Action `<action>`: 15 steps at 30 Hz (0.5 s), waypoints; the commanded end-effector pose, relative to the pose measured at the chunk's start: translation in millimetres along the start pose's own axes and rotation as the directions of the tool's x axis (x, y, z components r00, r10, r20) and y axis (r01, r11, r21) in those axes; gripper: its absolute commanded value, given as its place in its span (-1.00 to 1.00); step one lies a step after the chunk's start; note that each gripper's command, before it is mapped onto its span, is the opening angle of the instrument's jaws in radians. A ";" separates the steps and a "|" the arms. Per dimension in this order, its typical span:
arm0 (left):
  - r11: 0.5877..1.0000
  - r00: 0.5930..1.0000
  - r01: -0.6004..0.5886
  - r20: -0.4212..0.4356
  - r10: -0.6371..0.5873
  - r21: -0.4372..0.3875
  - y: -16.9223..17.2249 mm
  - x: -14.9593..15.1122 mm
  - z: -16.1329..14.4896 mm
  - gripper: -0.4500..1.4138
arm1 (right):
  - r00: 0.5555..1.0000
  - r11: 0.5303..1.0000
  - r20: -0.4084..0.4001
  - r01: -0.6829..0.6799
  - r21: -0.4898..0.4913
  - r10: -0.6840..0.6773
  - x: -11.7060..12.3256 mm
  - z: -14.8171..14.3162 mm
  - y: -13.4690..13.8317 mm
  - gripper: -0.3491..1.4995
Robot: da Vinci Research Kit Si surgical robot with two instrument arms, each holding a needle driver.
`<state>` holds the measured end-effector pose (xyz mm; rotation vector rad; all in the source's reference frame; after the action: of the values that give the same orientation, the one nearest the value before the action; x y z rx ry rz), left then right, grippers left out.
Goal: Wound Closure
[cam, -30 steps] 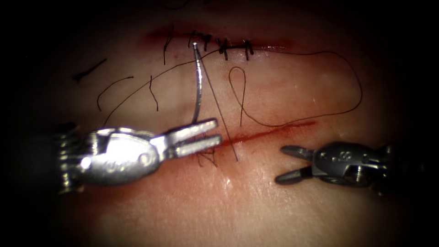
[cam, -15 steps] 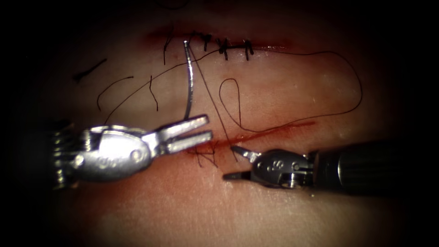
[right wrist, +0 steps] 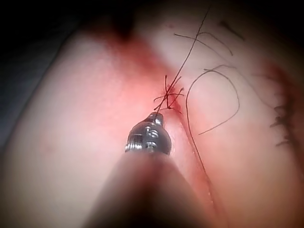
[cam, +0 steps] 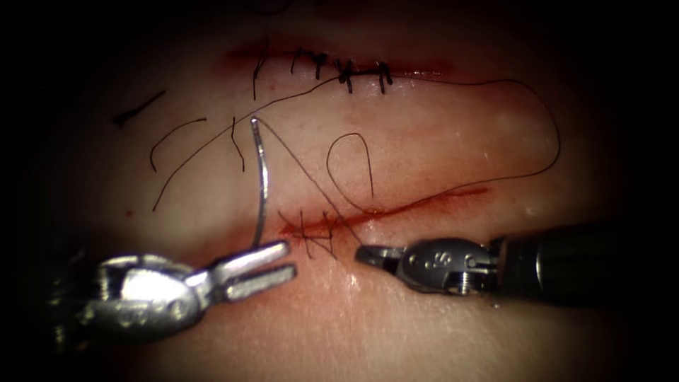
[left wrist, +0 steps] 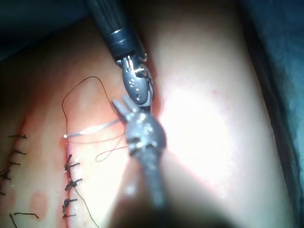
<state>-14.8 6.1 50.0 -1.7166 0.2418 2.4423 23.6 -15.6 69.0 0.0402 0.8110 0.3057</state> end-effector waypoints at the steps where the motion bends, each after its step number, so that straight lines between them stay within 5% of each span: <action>1: 1.000 1.000 0.009 -0.004 -0.009 -0.013 1.0 -0.8 0.7 -1.00 | 1.000 1.000 0.014 -0.007 0.001 0.007 -1.1 -1.5 -0.8 -1.00; 7: 0.995 0.999 0.035 -0.004 -0.035 -0.091 7.4 -3.4 1.1 -1.00 | 0.999 1.000 0.033 -0.008 -0.004 0.008 -3.0 -9.5 -2.6 -1.00; 15: 0.984 0.997 0.068 -0.013 -0.071 -0.165 14.3 -7.1 2.5 -1.00 | 0.999 1.000 0.053 -0.005 0.006 0.005 -3.7 -15.1 -4.3 -1.00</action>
<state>-17.3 -7.6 58.0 -1.7800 -0.0207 2.4600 11.0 -21.1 59.9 0.0501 0.7576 0.3006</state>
